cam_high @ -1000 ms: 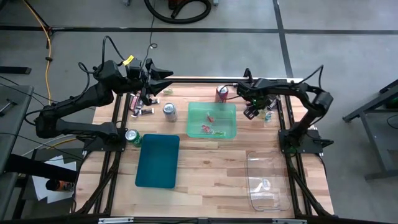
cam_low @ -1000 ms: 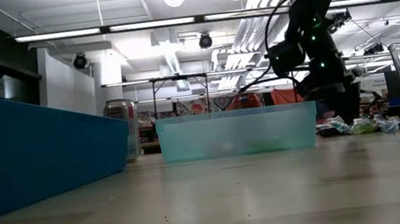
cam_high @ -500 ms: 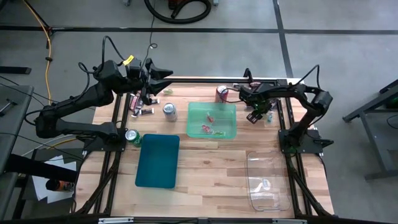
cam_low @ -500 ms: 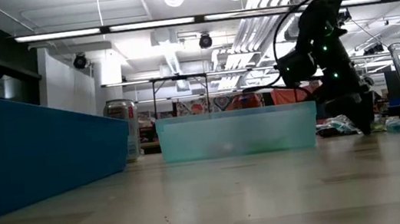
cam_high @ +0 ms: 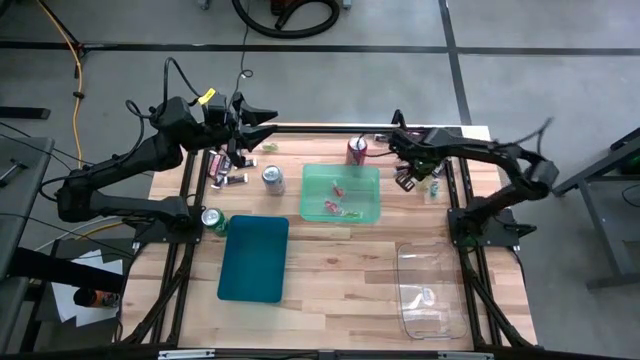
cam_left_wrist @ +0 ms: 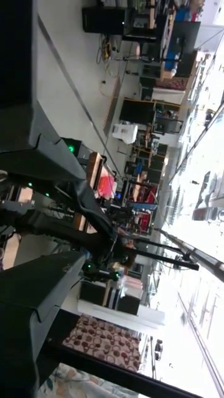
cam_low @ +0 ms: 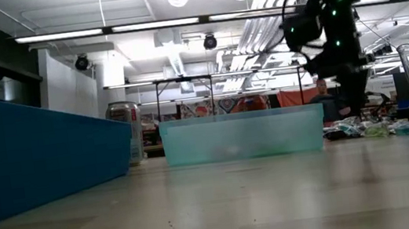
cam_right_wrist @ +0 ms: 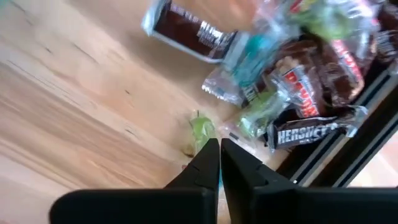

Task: Organize candy in baskets
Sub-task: Put the green gummy into the green bin

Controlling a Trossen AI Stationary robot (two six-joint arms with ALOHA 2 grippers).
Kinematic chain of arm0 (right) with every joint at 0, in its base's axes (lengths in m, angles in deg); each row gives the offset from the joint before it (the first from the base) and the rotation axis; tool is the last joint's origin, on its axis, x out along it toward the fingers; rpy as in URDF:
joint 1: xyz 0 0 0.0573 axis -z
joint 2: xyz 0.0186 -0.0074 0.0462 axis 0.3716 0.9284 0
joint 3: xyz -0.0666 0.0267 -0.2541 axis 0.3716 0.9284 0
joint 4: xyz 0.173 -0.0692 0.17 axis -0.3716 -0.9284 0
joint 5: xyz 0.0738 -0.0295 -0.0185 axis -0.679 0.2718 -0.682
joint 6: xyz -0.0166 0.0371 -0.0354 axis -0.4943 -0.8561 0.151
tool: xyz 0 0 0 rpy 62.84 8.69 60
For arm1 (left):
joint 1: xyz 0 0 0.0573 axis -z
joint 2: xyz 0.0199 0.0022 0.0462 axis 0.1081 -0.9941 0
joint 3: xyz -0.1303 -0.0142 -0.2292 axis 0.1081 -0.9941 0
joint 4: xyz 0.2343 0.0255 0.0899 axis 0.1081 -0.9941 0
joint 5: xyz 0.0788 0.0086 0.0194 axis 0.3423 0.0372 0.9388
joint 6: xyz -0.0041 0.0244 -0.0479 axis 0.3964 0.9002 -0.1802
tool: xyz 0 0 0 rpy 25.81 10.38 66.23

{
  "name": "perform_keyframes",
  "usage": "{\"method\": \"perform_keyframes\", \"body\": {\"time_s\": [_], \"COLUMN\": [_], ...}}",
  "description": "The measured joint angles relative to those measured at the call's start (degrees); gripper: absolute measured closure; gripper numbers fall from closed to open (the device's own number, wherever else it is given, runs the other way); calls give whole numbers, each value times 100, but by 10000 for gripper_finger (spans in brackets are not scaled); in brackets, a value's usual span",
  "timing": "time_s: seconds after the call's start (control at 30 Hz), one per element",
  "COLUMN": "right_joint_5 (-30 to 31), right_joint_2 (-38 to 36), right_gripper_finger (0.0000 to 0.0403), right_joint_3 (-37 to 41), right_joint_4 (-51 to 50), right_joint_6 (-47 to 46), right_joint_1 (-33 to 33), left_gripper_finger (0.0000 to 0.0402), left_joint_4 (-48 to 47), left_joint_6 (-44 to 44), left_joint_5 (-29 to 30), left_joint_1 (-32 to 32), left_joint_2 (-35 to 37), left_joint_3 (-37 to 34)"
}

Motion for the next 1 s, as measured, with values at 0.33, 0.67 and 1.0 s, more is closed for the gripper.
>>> {"method": "perform_keyframes", "body": {"time_s": [0.33,0.67,1.0], "right_joint_5": [-222,-315,-154], "right_joint_2": [-260,149,208], "right_gripper_finger": [345,233,276], "right_joint_3": [276,925,1244], "right_joint_4": [170,593,1044], "right_joint_6": [-616,-885,-733], "right_joint_1": [12,42,40], "left_gripper_finger": [218,218,218], "left_joint_4": [0,0,0], "left_joint_6": [0,-4,-4], "left_joint_5": [-2,-2,-2], "left_joint_1": [2,2,2], "left_joint_2": [0,2,0], "left_joint_3": [0,0,0]}}
